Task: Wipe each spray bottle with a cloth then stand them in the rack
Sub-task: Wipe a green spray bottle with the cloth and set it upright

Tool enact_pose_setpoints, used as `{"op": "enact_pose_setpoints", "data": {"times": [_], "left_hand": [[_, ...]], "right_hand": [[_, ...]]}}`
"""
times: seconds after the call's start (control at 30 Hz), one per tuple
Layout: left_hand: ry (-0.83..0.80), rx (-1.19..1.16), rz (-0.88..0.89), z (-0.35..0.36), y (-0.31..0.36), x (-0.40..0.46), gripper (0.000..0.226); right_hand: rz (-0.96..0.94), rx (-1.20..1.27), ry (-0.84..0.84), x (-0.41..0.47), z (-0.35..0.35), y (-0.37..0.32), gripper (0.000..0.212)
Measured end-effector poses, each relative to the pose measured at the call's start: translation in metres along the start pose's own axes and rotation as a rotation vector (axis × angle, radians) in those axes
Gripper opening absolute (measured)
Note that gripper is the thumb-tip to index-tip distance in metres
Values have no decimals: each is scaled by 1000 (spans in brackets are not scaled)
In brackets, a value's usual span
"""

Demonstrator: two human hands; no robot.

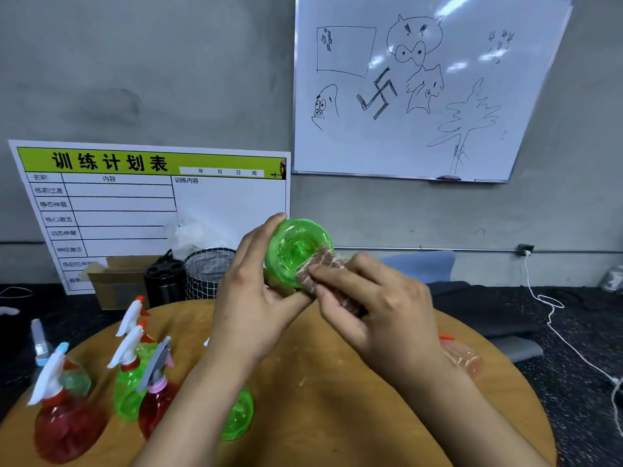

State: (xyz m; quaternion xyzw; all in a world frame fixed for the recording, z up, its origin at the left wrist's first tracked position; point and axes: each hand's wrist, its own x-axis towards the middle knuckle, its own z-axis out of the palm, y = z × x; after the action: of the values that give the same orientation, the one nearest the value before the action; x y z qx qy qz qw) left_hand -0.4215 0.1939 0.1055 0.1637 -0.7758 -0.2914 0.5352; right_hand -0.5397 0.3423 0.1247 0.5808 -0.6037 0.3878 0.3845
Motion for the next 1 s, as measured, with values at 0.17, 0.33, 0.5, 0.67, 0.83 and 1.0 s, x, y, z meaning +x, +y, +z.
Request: {"op": "enact_pose_setpoints", "data": {"times": [0.17,0.33,0.5,0.67,0.83,1.0], "left_hand": [[-43,1,32,15,7,-9,88],[-61,1,33,19,10,-11,77],[-48,45,3,9,-3,-12,87],[-99,-16,-14,21,-8,-25,87],[-102,20,-2,29,-13,-32,83],[-138,26,-40,31,-20,-39,85]], "right_hand": [[112,-6,82,11,-1,8,22],[3,30,19,3,7,-8,23],[-22,-10,-42,-21,5,3,22],[84,-12,8,-21,7,15,22],[49,13,-23,-29,16,12,22],[75,84,-60,-41,20,19,23]]}}
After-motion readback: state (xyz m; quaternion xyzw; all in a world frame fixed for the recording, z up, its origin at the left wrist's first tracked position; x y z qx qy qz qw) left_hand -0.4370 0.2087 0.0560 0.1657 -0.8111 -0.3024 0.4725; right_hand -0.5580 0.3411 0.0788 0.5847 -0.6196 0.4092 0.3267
